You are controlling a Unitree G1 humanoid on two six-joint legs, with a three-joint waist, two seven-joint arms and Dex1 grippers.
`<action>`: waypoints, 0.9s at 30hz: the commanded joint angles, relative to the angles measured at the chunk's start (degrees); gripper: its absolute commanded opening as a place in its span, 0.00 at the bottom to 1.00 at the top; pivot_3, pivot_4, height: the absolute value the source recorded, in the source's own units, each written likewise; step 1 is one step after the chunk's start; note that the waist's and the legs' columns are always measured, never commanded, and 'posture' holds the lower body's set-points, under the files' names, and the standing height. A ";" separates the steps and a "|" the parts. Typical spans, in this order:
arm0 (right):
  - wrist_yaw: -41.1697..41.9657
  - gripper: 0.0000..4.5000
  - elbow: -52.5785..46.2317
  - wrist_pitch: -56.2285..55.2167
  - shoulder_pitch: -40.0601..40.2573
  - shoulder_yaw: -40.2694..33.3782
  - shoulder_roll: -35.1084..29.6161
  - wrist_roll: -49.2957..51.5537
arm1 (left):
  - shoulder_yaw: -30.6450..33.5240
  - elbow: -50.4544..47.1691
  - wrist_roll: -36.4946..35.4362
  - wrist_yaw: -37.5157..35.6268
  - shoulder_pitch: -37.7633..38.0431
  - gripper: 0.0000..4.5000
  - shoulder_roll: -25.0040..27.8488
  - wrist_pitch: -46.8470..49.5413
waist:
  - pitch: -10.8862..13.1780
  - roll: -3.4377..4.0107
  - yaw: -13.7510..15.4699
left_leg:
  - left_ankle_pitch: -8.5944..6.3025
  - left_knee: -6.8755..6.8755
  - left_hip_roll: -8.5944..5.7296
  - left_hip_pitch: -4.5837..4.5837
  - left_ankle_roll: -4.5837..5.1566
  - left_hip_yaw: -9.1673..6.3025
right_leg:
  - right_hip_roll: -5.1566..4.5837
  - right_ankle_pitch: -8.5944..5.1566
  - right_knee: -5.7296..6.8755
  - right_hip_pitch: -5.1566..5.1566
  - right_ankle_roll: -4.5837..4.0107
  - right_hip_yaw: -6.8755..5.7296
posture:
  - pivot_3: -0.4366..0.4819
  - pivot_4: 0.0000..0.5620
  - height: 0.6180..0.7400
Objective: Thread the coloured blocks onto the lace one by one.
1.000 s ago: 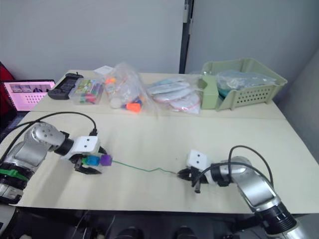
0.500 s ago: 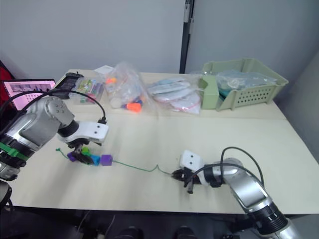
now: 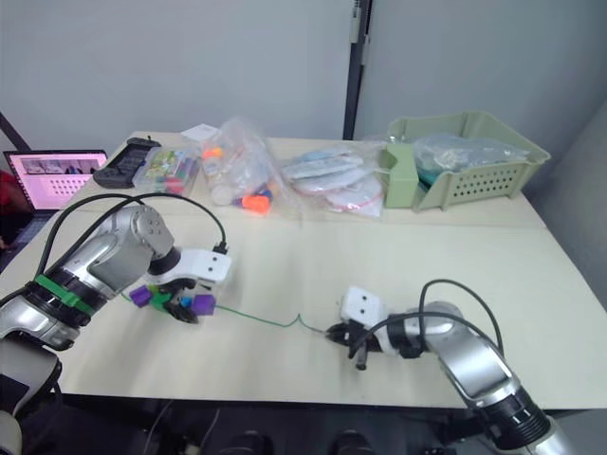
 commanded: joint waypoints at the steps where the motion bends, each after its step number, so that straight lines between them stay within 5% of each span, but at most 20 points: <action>1: -0.58 0.00 -2.72 0.54 0.23 -1.53 -0.63 0.73 | 1.01 -0.38 1.63 0.18 0.43 0.94 -0.25 0.18 | 0.00 0.00 0.00 | 0.00 0.00 0.00 0.00 0.00 0.00 | 0.00 0.00 0.00 0.00 0.00 0.00 | 0.48 0.27 1.00; 5: -0.99 0.00 -3.19 1.05 0.47 -1.64 -0.88 1.02 | 0.83 0.37 2.72 0.14 1.57 0.76 -0.81 -0.08 | 0.00 0.00 -0.01 | 0.00 0.00 0.00 0.03 0.00 -0.01 | 0.01 0.00 0.02 0.01 0.00 0.00 | 0.48 0.27 1.00; 12: -1.01 0.00 -3.19 1.05 0.53 -1.99 -1.82 1.31 | 1.30 -0.06 2.90 -0.76 2.32 0.27 -0.56 -0.70 | 0.00 0.00 -0.13 | 0.00 0.00 0.01 0.05 0.00 0.00 | 0.01 0.00 0.04 0.01 0.00 0.00 | 0.48 0.27 1.00; 22: 1.24 0.00 1.12 -1.61 3.03 -9.56 -9.45 1.45 | 2.74 2.29 3.87 -0.71 4.42 0.27 4.47 -7.04 | -0.01 0.01 -0.47 | 0.00 -0.01 0.03 0.10 0.00 0.02 | 0.01 0.01 0.06 0.02 -0.02 0.01 | 0.48 0.27 1.00; 27: 2.33 0.00 4.56 -4.70 7.78 -14.57 -13.66 1.03 | 4.23 11.17 6.37 2.58 4.59 0.27 8.06 -13.76 | -0.01 0.01 -1.04 | 0.00 -0.01 0.05 0.19 0.00 0.05 | 0.02 -0.04 0.16 0.04 -0.07 0.01 | 0.48 0.27 1.00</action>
